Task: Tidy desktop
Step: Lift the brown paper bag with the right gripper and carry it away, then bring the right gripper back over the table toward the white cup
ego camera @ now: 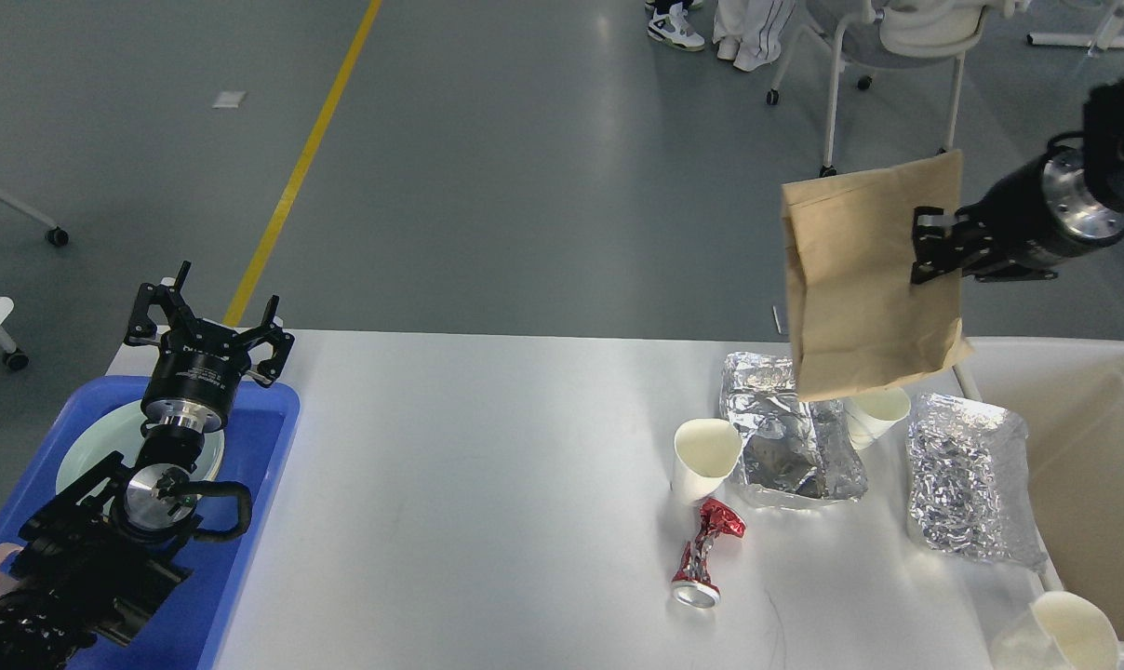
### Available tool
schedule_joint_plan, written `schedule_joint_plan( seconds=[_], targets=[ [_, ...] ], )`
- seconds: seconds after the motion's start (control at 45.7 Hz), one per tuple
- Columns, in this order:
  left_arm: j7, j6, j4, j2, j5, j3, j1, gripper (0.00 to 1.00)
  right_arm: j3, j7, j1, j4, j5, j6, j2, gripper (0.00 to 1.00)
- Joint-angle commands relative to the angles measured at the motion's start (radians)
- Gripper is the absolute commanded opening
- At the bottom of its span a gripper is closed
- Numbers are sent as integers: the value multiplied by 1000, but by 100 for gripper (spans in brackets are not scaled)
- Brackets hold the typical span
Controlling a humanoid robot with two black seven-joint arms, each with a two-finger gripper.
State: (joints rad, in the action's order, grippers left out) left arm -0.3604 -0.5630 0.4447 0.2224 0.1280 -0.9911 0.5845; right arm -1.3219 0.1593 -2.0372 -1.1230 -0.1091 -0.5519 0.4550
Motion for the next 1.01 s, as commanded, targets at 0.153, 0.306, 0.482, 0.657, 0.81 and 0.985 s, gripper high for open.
schedule_joint_plan(
  seconds=[0.153, 0.306, 0.482, 0.657, 0.81, 0.985],
  targets=[
    [0, 0, 0, 0, -1, 0, 0, 98, 10, 0, 469, 451, 75, 138, 221, 0],
    [0, 0, 0, 0, -1, 0, 0, 98, 29, -44, 793, 731, 290, 170, 231, 0],
    [-2, 0, -1, 0, -1, 0, 0, 98, 111, -136, 1155, 1014, 413, 363, 186, 0],
    [0, 0, -1, 0, -1, 0, 0, 98, 266, -184, 1330, 1052, 402, 541, 145, 0],
    [-2, 0, -1, 0, -1, 0, 0, 98, 279, -182, 1367, 1052, 408, 576, 129, 0],
    [-2, 0, -1, 0, 1, 0, 0, 98, 279, -182, 1394, 1054, 404, 579, 114, 100]
  ],
)
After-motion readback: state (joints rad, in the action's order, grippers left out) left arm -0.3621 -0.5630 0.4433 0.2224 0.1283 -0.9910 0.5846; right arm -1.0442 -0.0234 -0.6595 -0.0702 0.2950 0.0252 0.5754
